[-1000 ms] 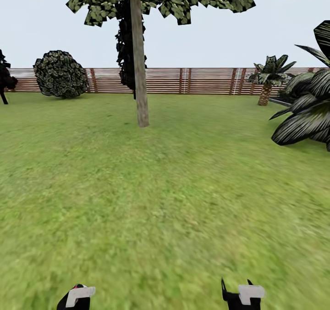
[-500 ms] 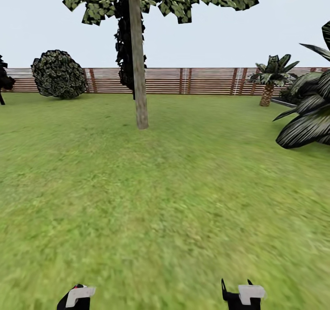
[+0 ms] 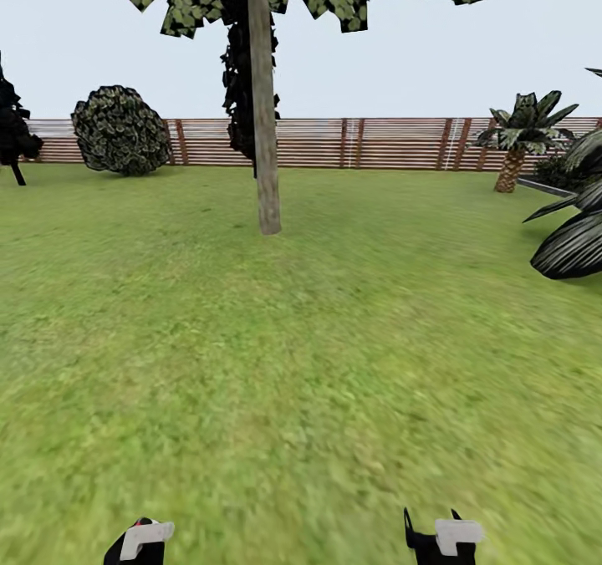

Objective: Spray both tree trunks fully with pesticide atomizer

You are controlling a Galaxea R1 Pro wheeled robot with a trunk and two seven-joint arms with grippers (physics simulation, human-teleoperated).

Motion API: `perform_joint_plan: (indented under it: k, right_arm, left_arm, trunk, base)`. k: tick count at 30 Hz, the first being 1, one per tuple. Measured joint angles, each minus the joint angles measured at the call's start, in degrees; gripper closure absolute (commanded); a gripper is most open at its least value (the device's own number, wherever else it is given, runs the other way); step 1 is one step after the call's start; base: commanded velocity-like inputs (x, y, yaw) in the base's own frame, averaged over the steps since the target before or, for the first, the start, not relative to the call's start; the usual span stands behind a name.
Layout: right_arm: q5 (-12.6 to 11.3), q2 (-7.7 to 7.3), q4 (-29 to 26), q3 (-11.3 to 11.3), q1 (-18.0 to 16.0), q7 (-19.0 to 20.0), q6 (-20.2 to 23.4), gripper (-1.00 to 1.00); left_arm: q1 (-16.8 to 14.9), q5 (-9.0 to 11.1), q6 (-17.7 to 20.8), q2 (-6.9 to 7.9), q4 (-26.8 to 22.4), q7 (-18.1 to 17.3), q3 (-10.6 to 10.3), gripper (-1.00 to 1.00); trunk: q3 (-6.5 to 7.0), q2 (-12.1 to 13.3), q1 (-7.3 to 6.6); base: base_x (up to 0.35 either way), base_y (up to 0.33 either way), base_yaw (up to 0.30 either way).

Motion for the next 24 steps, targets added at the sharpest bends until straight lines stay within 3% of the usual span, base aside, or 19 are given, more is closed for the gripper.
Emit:
perform_joint_plan:
  k: [24]
  right_arm:
    - [0.0,0.00,0.0,0.0,0.0,0.0,0.0,-1.00]
  left_arm:
    - [0.0,0.0,0.0,0.00,0.0,0.0,0.0,1.00]
  trunk:
    - [-0.25,0.0,0.00]
  base:
    - [0.334,0.000,0.003]
